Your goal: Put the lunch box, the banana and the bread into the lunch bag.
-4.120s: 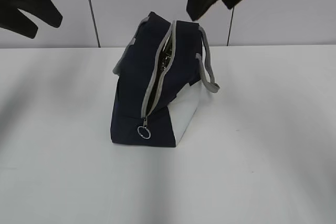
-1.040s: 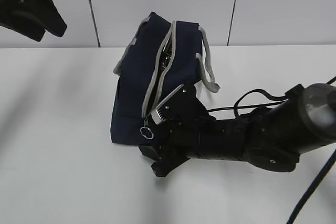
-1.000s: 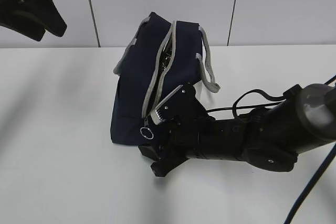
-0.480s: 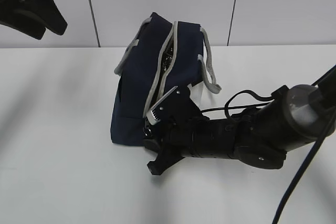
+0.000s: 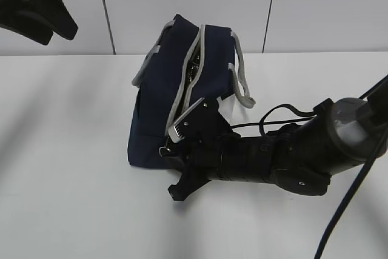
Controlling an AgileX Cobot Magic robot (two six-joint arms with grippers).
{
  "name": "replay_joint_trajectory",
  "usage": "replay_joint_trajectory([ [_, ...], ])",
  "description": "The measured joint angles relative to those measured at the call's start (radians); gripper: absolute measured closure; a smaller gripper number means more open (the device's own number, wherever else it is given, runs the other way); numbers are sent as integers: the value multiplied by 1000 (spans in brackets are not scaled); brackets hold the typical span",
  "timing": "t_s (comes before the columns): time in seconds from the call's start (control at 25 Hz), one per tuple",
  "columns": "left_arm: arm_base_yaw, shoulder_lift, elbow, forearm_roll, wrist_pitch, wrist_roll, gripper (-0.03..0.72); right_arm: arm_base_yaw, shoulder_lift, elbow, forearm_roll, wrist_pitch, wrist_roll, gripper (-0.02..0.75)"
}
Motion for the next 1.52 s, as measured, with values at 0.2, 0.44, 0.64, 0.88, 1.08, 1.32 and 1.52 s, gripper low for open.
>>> replay_joint_trajectory([
  [0.2, 0, 0, 0, 0, 0, 0, 328, 0, -22, 0, 0, 27, -2, 754],
  [0.44, 0, 0, 0, 0, -1, 0, 328, 0, -78, 0, -31, 104, 3, 754],
  [0.64, 0, 0, 0, 0, -1, 0, 328, 0, -81, 6, -87, 138, 46, 754],
  [0.88, 0, 0, 0, 0, -1, 0, 328, 0, -97, 47, -93, 138, 55, 754],
  [1.08, 0, 0, 0, 0, -1, 0, 328, 0, -156, 53, -108, 138, 55, 754],
  [1.32, 0, 0, 0, 0, -1, 0, 328, 0, -239, 53, -157, 141, 64, 754],
  [1.52, 0, 0, 0, 0, -1, 0, 328, 0, -307, 54, -267, 144, 116, 754],
])
